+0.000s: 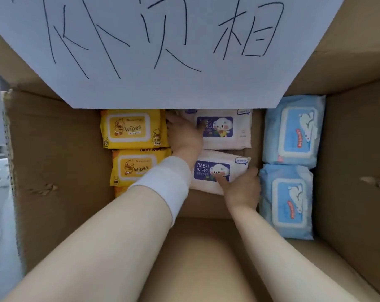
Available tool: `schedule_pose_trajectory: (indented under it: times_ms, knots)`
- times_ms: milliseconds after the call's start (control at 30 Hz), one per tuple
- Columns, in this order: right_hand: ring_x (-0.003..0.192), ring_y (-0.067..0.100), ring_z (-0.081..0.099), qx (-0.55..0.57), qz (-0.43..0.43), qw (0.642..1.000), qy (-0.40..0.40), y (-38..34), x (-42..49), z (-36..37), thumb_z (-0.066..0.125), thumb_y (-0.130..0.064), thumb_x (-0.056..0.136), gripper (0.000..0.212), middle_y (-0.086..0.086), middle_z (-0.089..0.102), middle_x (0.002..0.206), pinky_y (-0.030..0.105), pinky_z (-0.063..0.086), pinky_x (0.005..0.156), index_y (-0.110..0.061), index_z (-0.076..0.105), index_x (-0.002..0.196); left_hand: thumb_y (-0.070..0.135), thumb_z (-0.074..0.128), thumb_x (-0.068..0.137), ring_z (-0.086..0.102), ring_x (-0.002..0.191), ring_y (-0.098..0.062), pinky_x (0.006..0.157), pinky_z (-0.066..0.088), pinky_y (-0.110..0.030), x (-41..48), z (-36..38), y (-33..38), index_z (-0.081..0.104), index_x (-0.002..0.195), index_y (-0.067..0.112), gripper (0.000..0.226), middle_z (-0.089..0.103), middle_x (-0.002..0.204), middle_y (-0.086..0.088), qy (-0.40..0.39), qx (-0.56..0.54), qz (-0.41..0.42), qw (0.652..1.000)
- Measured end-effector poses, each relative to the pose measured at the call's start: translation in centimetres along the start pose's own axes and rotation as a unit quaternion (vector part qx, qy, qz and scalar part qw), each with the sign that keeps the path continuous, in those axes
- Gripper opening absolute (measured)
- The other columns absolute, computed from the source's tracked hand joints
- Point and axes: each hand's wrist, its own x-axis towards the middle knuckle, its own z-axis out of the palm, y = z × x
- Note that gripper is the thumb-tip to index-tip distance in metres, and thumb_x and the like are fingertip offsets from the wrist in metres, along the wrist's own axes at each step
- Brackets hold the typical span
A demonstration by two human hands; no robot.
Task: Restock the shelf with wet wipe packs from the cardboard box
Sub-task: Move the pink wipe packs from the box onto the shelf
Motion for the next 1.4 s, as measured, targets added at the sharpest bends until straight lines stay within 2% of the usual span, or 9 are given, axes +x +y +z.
schedule_pose_trajectory:
  times_ms: [200,433,567,667,800,900,1100,1233,1400]
  knots:
    - [0.094,0.022,0.063,0.112,0.041,0.98,-0.16,1.2,-0.5,-1.7,0.075,-0.037,0.075,0.047,0.009,0.068,0.115,0.029,0.051,0.084,-0.01,0.064,0.112,0.031,0.075,0.075,0.063,0.108,-0.027,0.093,0.052,-0.038,-0.2,-1.9,-0.3,0.057,0.12,0.005,0.055,0.064,0.122,-0.012,-0.17,-0.158,-0.053,0.971]
    - [0.066,0.004,0.049,0.153,0.004,0.978,-0.143,3.2,-3.3,-5.4,0.072,-0.026,0.081,0.036,-0.001,0.057,0.096,0.007,0.035,0.045,-0.016,0.057,0.112,0.016,0.066,0.086,0.066,0.089,-0.023,0.079,0.055,-0.037,-4.9,-5.4,-0.7,0.059,0.104,0.013,0.02,0.068,0.101,-0.007,-0.208,-0.285,-0.028,0.935]
    - [0.093,0.018,0.063,0.193,-0.009,0.971,-0.141,4.6,-7.3,-9.8,0.076,-0.02,0.077,0.039,0.002,0.067,0.108,0.023,0.055,0.078,-0.016,0.059,0.112,0.025,0.062,0.088,0.064,0.081,-0.017,0.065,0.053,-0.026,-9.1,-9.9,-1.8,0.055,0.108,0.02,0.022,0.064,0.097,0.0,-0.154,-0.293,-0.053,0.942]
    - [0.081,0.011,0.062,0.187,-0.048,0.971,-0.139,4.9,-11.2,-13.6,0.074,-0.013,0.077,0.036,0.001,0.065,0.099,0.011,0.052,0.054,-0.014,0.057,0.109,0.025,0.06,0.089,0.066,0.092,-0.022,0.081,0.056,-0.036,-13.4,-14.8,-2.9,0.056,0.116,0.015,0.029,0.067,0.105,-0.006,-0.134,-0.321,-0.057,0.936]
    - [0.088,0.025,0.066,0.149,-0.109,0.974,-0.131,4.8,-16.9,-18.2,0.079,-0.009,0.071,0.047,0.011,0.069,0.103,0.031,0.056,0.073,-0.004,0.063,0.114,0.023,0.063,0.088,0.066,0.082,-0.02,0.079,0.056,-0.037,-19.9,-22.7,-4.4,0.058,0.105,0.015,0.019,0.068,0.105,-0.009,-0.075,-0.407,-0.064,0.908]
    - [0.085,0.026,0.067,0.14,-0.16,0.962,-0.174,4.1,-21.6,-20.4,0.081,-0.008,0.068,0.05,0.014,0.07,0.103,0.023,0.058,0.065,-0.002,0.063,0.115,0.041,0.068,0.079,0.066,0.096,-0.024,0.086,0.055,-0.042,-25.5,-28.9,-5.9,0.06,0.104,0.014,0.037,0.068,0.107,-0.007,-0.007,-0.424,-0.035,0.905]
    - [0.075,0.015,0.07,0.124,-0.272,0.906,-0.301,2.2,-33.6,-22.7,0.076,-0.018,0.071,0.029,0.002,0.071,0.089,0.021,0.058,0.057,-0.015,0.063,0.096,0.019,0.061,0.089,0.064,0.06,0.003,0.052,0.05,-0.011,-39.0,-39.2,-12.1,0.061,0.094,0.014,0.007,0.065,0.074,0.014,0.173,-0.514,0.036,0.84]
    - [0.095,0.021,0.069,0.078,-0.338,0.856,-0.383,2.0,-42.6,-22.7,0.084,-0.048,0.043,0.075,0.002,0.072,0.102,0.039,0.056,0.082,-0.017,0.063,0.108,0.024,0.067,0.083,0.07,0.083,-0.017,0.082,0.056,-0.037,-49.0,-45.4,-19.0,0.069,0.084,0.022,0.003,0.074,0.081,0.008,0.255,-0.56,0.06,0.786]
    - [0.106,0.026,0.066,0.027,-0.419,0.771,-0.479,2.1,-55.1,-19.9,0.091,-0.055,0.027,0.105,0.006,0.069,0.115,0.044,0.053,0.089,-0.014,0.059,0.119,0.017,0.064,0.086,0.071,0.076,-0.01,0.069,0.056,-0.027,-61.1,-52.0,-28.1,0.069,0.085,0.02,0.006,0.075,0.078,0.009,0.383,-0.578,0.076,0.716]
